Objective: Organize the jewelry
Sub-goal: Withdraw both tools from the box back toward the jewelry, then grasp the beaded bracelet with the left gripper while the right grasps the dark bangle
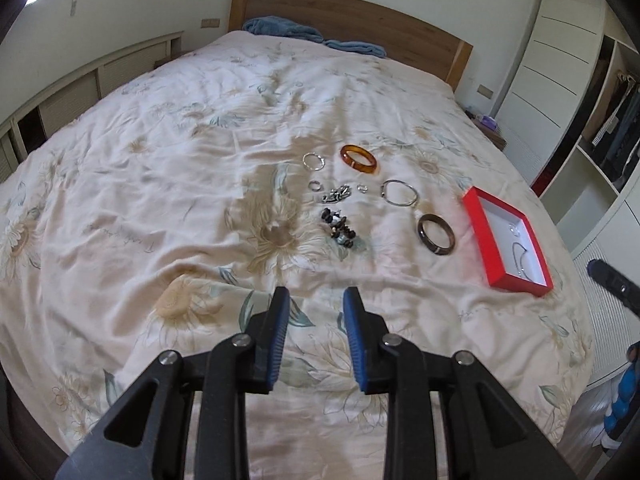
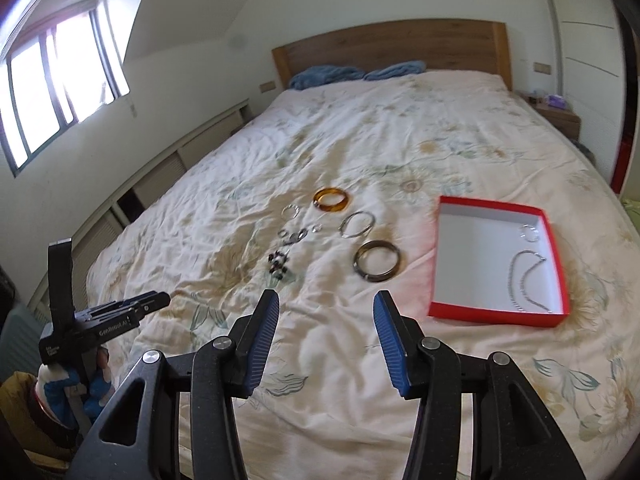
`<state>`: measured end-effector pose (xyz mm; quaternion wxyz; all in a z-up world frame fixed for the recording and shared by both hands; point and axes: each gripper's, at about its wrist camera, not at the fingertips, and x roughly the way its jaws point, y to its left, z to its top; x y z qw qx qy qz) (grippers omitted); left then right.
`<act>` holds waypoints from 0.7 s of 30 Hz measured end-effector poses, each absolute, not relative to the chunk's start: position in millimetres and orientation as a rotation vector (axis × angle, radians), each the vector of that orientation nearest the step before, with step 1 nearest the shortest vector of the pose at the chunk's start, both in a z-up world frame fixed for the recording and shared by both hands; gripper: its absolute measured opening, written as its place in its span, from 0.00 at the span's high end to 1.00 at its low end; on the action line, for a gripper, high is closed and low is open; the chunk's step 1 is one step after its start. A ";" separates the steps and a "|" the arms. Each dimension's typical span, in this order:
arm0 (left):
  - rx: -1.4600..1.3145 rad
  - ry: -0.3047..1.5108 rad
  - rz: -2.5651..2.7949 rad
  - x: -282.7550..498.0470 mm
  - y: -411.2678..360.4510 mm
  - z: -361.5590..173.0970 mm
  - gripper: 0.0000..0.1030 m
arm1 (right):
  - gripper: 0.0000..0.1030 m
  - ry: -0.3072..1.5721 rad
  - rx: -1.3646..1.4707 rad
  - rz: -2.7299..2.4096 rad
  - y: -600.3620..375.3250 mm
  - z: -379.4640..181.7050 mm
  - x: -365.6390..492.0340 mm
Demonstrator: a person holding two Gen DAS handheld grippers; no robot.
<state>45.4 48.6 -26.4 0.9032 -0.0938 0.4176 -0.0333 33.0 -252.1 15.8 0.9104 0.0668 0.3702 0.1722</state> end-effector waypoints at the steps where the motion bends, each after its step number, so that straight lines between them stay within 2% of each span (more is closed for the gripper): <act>1: -0.196 0.867 -0.071 48.9 47.5 -28.6 0.74 | 0.52 0.772 0.131 0.365 -248.3 11.8 36.9; 8: -0.205 0.915 -0.108 90.5 32.9 -53.4 0.74 | 0.53 0.841 0.111 0.410 -232.1 -20.6 75.6; 12: -0.219 0.938 -0.120 124.8 25.8 -71.5 0.65 | 0.53 0.889 0.105 0.421 -225.8 -41.5 104.3; 21: -0.235 0.995 -0.131 196.2 10.1 -112.5 0.65 | 0.56 0.966 0.077 0.463 -206.6 -86.2 183.3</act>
